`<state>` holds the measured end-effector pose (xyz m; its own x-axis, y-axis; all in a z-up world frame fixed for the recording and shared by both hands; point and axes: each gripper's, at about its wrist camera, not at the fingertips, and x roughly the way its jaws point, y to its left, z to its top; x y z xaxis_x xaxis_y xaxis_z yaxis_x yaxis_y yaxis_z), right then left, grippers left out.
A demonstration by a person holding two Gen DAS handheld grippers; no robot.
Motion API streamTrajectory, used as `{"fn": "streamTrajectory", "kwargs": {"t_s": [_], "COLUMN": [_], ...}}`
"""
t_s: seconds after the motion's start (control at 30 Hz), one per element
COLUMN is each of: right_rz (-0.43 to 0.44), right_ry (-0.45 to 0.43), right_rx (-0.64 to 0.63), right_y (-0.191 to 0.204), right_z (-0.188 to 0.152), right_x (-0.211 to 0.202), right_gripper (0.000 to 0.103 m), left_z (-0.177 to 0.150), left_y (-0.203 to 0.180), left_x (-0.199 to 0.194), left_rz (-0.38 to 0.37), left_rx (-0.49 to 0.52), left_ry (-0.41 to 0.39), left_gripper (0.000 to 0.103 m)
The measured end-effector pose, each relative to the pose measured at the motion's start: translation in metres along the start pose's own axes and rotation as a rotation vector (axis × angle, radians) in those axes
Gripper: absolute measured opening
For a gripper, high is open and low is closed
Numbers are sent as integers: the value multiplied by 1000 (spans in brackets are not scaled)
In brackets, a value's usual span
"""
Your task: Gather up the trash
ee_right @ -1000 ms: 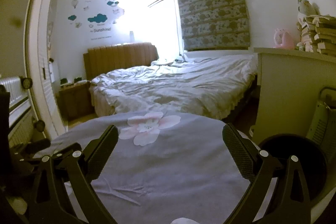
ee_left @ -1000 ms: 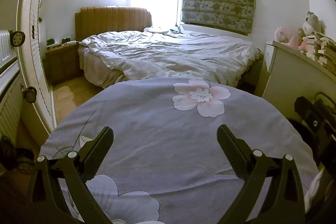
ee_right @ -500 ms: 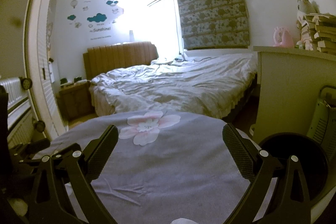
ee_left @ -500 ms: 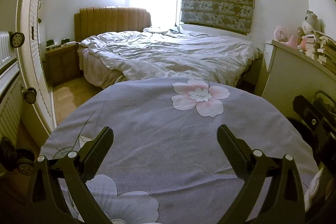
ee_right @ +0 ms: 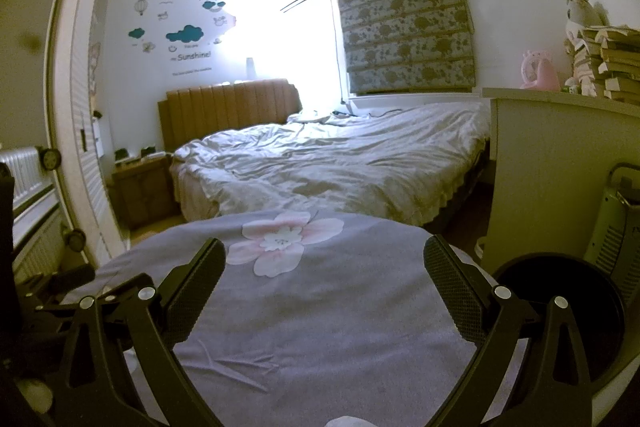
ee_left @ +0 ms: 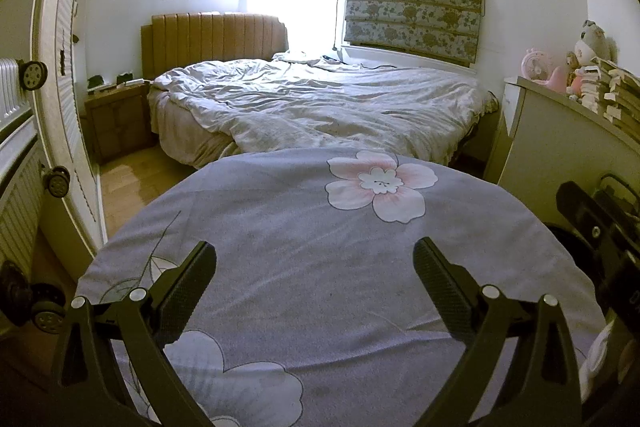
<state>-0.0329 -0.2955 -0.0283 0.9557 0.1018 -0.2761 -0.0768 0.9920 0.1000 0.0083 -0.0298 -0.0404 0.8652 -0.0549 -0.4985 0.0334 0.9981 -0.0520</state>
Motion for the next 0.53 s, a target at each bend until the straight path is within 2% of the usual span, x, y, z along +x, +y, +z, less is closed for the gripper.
{"fn": "streamTrajectory", "kwargs": {"t_s": [0.27,0.53], "right_rz": [0,1], "right_ry": [1,2], "right_rx": [0,8], "right_y": [-1,-2], "right_z": [0,0], "right_x": [0,0], "right_gripper": [98,98], "left_z": [0,3], "left_y": [-2,-10], "left_x": [-3,-13], "left_rz": [-12,-32], "left_rx": [2,23], "left_ry": [-22,-7], "left_gripper": [98,98]}}
